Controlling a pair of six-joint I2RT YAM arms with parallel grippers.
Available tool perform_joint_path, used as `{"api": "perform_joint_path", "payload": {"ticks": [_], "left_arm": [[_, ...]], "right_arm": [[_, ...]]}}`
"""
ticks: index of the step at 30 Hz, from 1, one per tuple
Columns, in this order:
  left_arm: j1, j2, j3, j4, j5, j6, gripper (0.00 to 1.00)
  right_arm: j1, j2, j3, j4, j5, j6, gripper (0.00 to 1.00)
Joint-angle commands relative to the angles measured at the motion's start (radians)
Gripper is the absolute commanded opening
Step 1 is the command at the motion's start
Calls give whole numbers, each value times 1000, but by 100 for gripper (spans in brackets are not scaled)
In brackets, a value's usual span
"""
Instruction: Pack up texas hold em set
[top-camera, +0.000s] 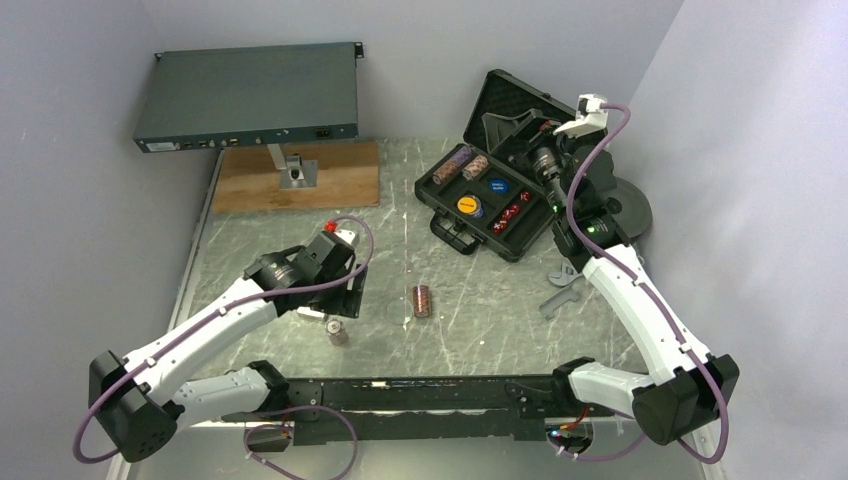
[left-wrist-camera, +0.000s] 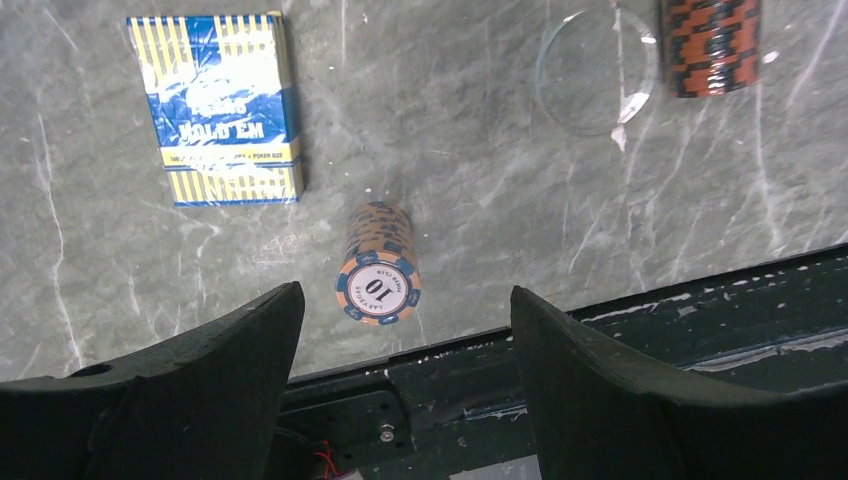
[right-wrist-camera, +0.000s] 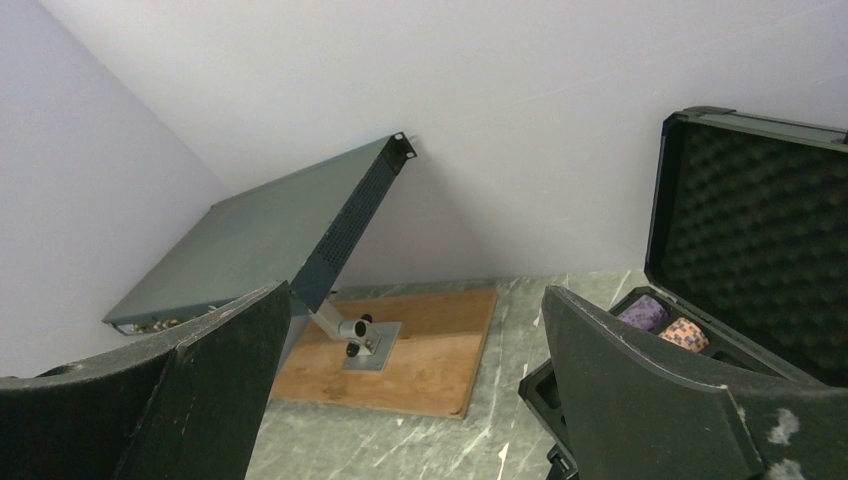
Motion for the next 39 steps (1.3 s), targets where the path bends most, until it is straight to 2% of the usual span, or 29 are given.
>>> {"api": "perform_joint_path", "payload": {"ticks": [1,17,39], "left_arm": [[0,28,-7,-26,2,-28,80],[0,10,-125,0,71,-62,74],[21,138,-133,15,50,-67,64]], "right_arm": [[2,-33,4,10,28,-13,100],[1,-39,-1,5,49,-28,100],[1,-48,-9,-1,72,-44,100]]}}
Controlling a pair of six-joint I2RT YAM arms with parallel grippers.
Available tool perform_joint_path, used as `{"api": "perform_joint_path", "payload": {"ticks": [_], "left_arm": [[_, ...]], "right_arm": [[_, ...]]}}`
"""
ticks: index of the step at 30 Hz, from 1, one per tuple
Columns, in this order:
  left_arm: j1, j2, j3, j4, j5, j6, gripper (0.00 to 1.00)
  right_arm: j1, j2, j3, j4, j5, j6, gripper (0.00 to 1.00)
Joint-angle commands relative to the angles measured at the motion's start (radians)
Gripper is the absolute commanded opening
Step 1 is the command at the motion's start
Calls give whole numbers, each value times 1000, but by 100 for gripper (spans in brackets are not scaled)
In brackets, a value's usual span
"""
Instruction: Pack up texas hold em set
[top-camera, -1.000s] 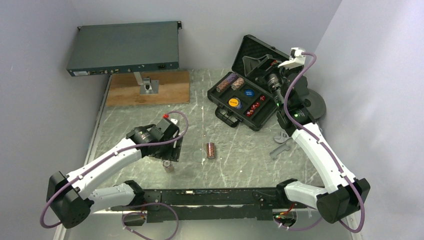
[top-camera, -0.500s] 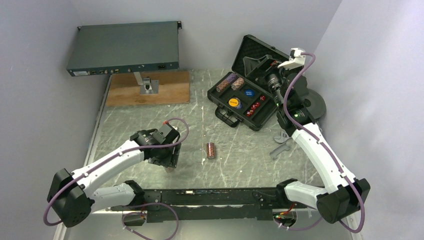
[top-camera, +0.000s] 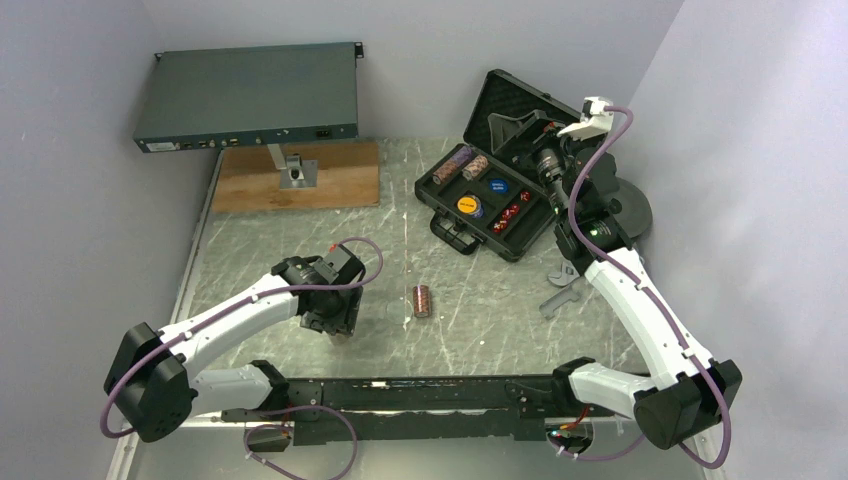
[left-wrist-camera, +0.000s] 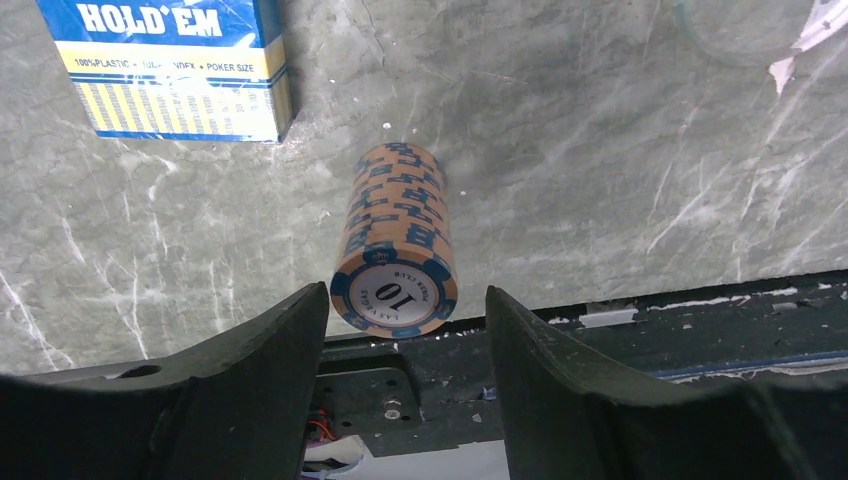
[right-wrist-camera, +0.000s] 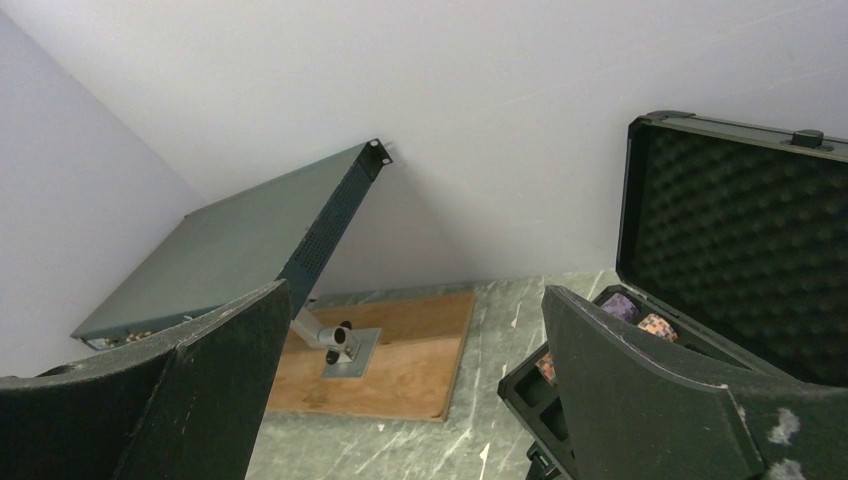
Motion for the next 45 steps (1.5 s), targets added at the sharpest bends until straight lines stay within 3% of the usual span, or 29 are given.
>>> {"api": "perform_joint_path", "payload": {"ticks": [1,10,22,24,31,39,45], "left_arm": [[14,22,-4,15,-1,-13,64],[40,40,-19,48,41,-7,64],[64,73,-31,72,58,-3,56],[65,74,-33,77,65,-5,50],[67,68,-35,97,106,4,0],[68,5,89,36,105,43,0],[99,13,232,-17,107,122,0]], "right_arm": [[1,-28,-3,20,22,-22,100],[0,-33,-8,22,29,-26,100],[1,-35,-11,23,33,-32,100],[1,-35,-11,23,35,-32,100],[1,-36,-13,23,38,-35,100],[1,-32,-4,16,12,-66,100],[1,-23,-14,64,-188,-192,100]]}}
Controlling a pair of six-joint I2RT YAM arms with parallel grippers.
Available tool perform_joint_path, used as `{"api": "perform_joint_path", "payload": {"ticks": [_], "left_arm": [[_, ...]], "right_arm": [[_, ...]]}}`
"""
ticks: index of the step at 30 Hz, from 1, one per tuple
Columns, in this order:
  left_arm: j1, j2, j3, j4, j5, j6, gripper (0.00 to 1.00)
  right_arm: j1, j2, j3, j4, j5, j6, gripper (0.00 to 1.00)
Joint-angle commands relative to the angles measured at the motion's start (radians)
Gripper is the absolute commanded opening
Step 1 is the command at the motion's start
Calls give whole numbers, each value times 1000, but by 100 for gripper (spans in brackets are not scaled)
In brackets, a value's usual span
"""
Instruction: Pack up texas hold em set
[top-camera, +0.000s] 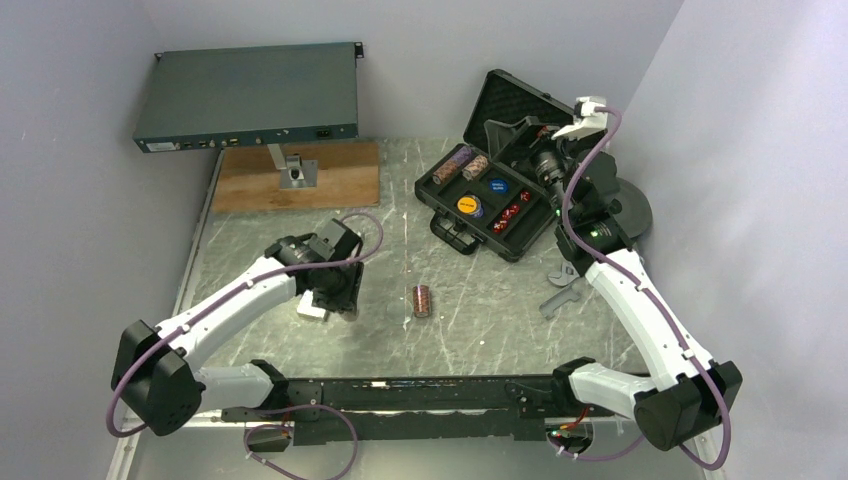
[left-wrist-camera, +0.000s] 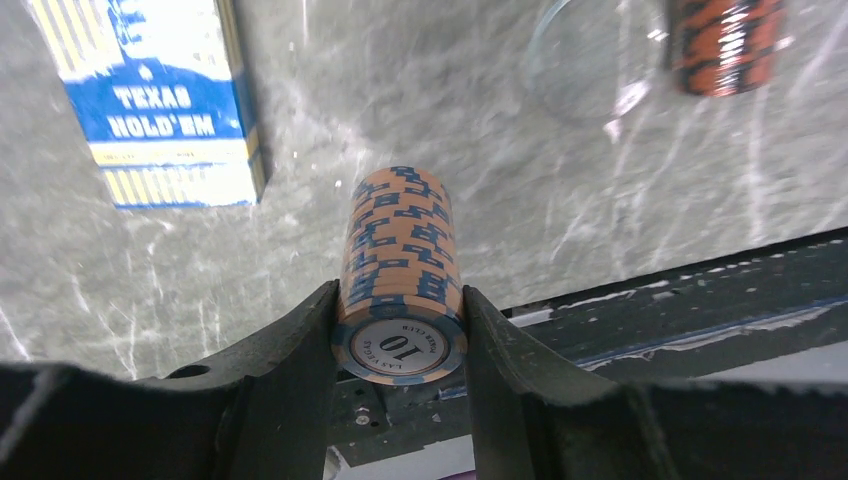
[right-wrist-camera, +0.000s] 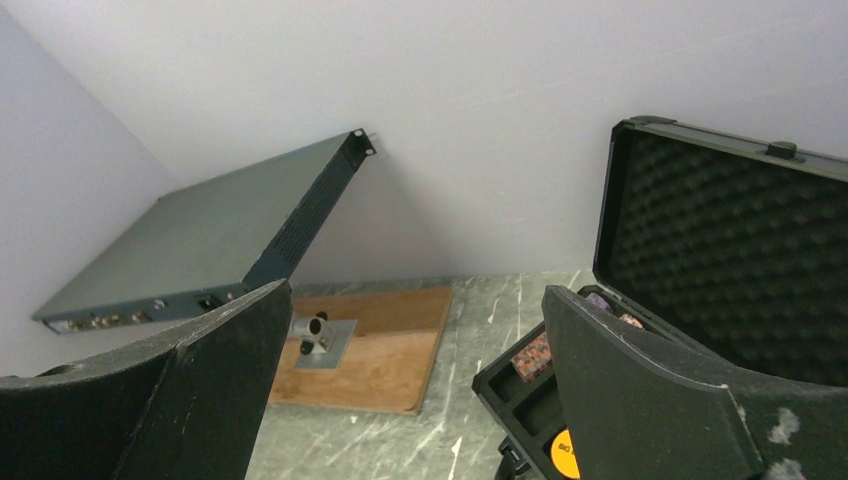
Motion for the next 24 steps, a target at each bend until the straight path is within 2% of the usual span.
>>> {"api": "perform_joint_path", "payload": {"ticks": [1,4,8,13,16,18,21,24], "left_arm": [[38,-24,129,-24,28,80,0],[73,-26,176,-37,60,116,0],[113,-36,244,-57,93,148,0],[125,-52,321,-76,121,162,0],[129,-60,359,-74,153,167,0],[132,-56,391,-76,182,169,0],[131,-41,442,-69,235,176,0],[131,-14,502,-74,270,194,0]], "right_arm": [[1,-14,-8,77,-222,-135,100],[1,-3,-38,118,-444,-241,100],[1,49,-76,148,-823,-326,100],[2,171,-50,216,-1254,-292,97],[23,236,-28,221,-1434,-281,92],[54,262,15,45,-1470,-423,91],[115,305,143,-373,-1457,-769,91],[156,353,218,-522,-1454,-860,91]]}}
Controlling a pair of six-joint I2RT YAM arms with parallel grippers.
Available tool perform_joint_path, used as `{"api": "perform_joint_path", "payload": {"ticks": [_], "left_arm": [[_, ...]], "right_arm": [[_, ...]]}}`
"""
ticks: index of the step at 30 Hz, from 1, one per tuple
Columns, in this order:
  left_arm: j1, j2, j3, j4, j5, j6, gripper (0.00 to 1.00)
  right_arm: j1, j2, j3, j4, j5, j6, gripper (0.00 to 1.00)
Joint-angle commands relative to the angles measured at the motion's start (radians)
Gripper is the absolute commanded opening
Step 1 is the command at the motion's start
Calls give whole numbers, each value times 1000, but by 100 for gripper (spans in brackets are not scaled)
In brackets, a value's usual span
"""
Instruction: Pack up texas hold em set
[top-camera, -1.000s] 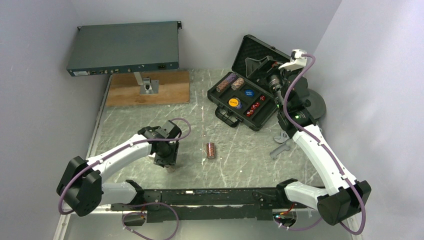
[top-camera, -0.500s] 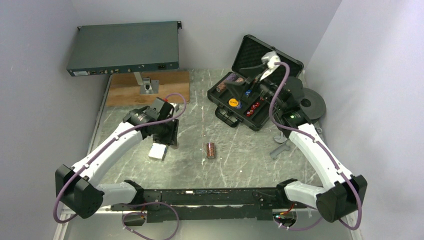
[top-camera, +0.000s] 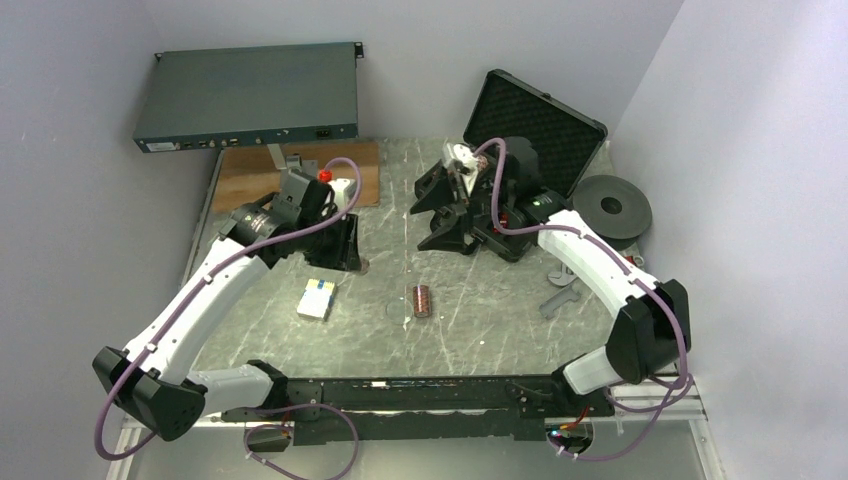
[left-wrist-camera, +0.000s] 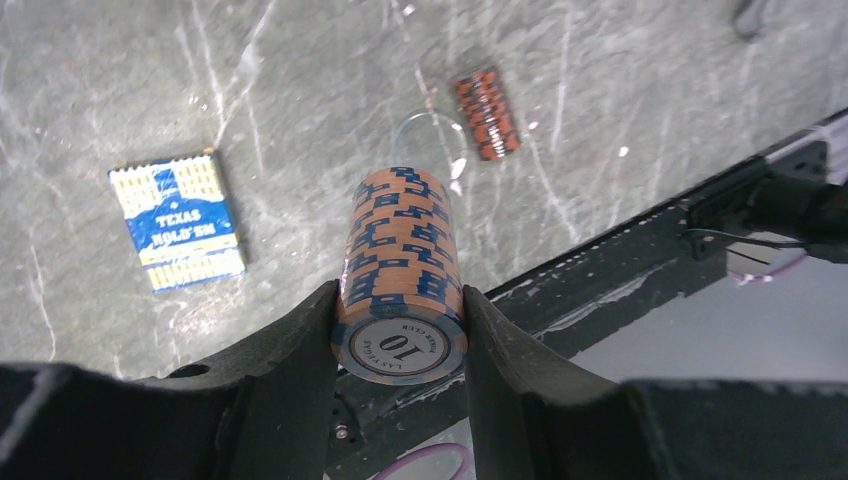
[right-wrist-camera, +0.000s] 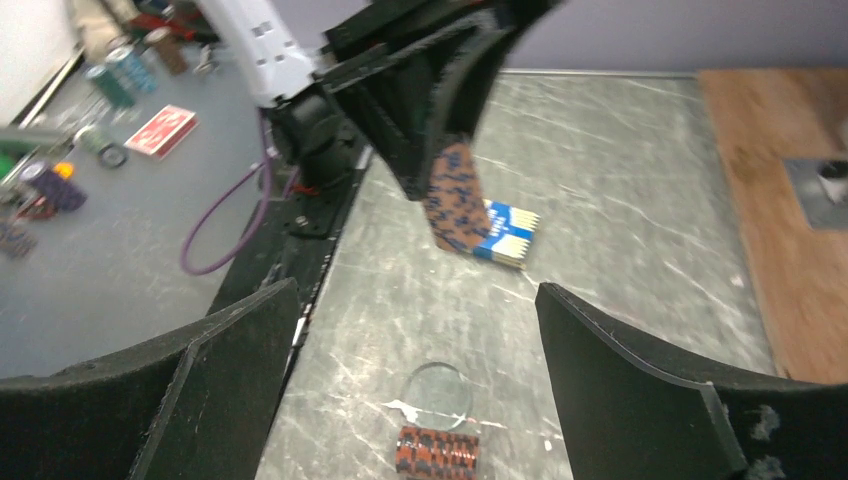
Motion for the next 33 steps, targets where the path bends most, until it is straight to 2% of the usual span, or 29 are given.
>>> {"api": "perform_joint_path", "payload": {"ticks": [1,10,18,33], "left_arm": [[4,10,117,34,106,39,0],[2,-19,149,153,287,129,0],[1,-59,121,256,406,179,0],[1,-37,121,286,391,205,0]], "right_arm": [[57,29,136,-289,-99,-282,91],[107,111,207,-287,-115,-239,90],[116,209,320,-366,-117,-217,81],[157,281,421,-526,-123,-318,68]]}}
